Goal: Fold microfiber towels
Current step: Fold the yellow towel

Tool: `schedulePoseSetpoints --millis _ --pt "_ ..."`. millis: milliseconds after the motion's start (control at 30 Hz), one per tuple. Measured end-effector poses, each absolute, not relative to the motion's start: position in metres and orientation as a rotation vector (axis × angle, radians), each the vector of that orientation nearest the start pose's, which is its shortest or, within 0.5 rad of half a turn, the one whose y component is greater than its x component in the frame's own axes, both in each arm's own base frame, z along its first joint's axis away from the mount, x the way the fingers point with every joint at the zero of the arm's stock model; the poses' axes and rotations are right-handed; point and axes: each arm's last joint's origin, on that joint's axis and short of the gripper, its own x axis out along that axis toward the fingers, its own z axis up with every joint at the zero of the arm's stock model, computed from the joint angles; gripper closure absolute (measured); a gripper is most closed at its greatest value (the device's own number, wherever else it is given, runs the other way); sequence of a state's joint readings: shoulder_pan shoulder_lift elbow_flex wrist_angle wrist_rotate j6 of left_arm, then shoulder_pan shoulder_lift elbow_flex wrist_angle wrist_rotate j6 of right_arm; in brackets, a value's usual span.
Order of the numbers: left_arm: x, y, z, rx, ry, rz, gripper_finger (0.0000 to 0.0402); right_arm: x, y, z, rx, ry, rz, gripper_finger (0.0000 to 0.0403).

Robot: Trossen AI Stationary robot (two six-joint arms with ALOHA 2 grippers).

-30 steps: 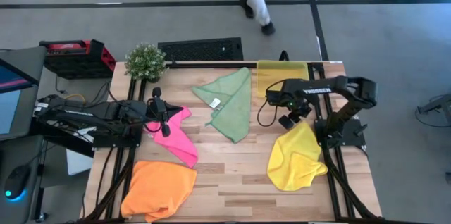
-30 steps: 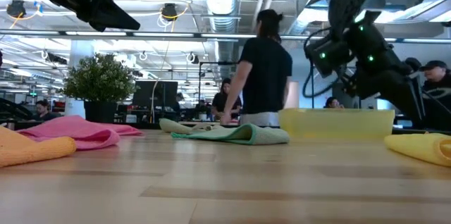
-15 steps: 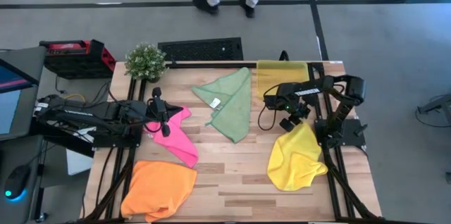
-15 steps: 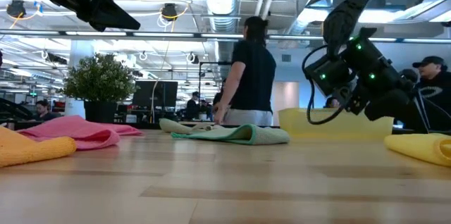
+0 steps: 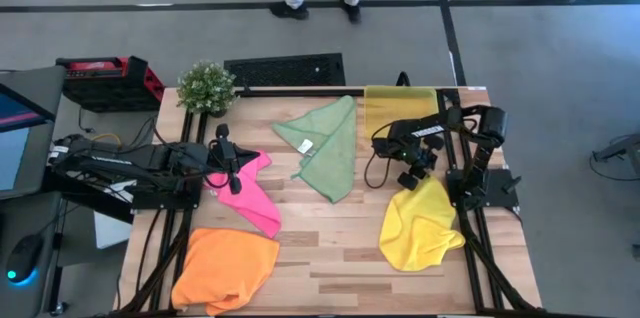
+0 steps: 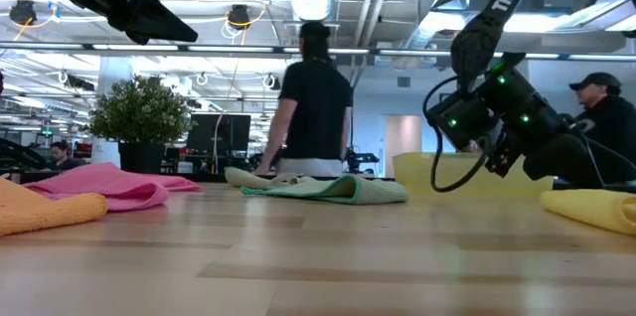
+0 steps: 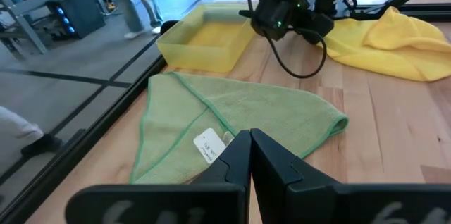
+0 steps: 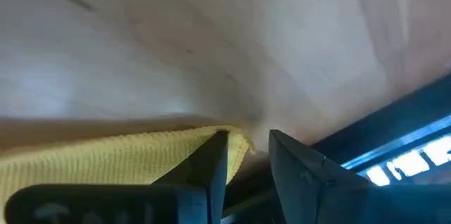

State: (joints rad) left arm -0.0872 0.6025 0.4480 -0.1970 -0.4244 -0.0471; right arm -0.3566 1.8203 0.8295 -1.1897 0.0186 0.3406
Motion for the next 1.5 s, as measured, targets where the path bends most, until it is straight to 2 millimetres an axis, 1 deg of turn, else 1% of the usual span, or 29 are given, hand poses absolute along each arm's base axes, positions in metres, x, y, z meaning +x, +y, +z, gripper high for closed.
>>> schedulePoseSetpoints --millis 133,233,333,433,467,567,700,867,1100,1200,1400,1500 --pt "0.143 -0.001 0.242 0.043 0.334 0.342 0.0402 0.201 -0.075 0.108 0.57 2.116 -0.574 0.0273" --pt "0.143 -0.001 0.242 0.042 0.334 0.342 0.0402 0.201 -0.075 0.108 0.574 2.113 -0.572 0.0288" --pt "0.143 -0.001 0.242 0.041 0.334 0.342 0.0402 0.202 -0.075 0.107 0.573 2.107 -0.561 0.0329" --pt "0.142 0.0 0.241 0.043 0.342 0.342 0.0402 0.204 -0.072 0.107 0.516 2.106 -0.558 0.0382" --pt "0.142 0.0 0.241 0.045 0.349 0.342 0.0402 0.204 -0.071 0.107 0.486 2.105 -0.557 0.0391" --pt "0.142 0.0 0.239 0.05 0.37 0.341 0.0402 0.212 -0.065 0.11 0.392 2.081 -0.556 0.0388" --pt "0.145 -0.002 0.235 0.057 0.402 0.285 0.0401 0.232 -0.056 0.117 0.275 1.995 -0.581 0.0397" --pt "0.155 -0.005 0.226 0.058 0.47 0.199 0.0402 0.256 -0.049 0.134 0.24 1.901 -0.571 0.0397" --pt "0.175 -0.011 0.216 -0.034 0.495 0.098 0.0398 0.28 -0.047 0.156 0.177 1.787 -0.582 0.0398" --pt "0.183 -0.013 0.213 -0.049 0.489 0.052 0.0382 0.29 -0.048 0.166 0.154 1.732 -0.596 0.04" --pt "0.198 -0.016 0.206 -0.065 0.479 -0.018 0.0329 0.309 -0.051 0.187 0.134 1.617 -0.588 0.0398" --pt "0.206 -0.018 0.199 -0.023 0.49 -0.038 0.031 0.317 -0.052 0.196 0.106 1.57 -0.591 0.04"
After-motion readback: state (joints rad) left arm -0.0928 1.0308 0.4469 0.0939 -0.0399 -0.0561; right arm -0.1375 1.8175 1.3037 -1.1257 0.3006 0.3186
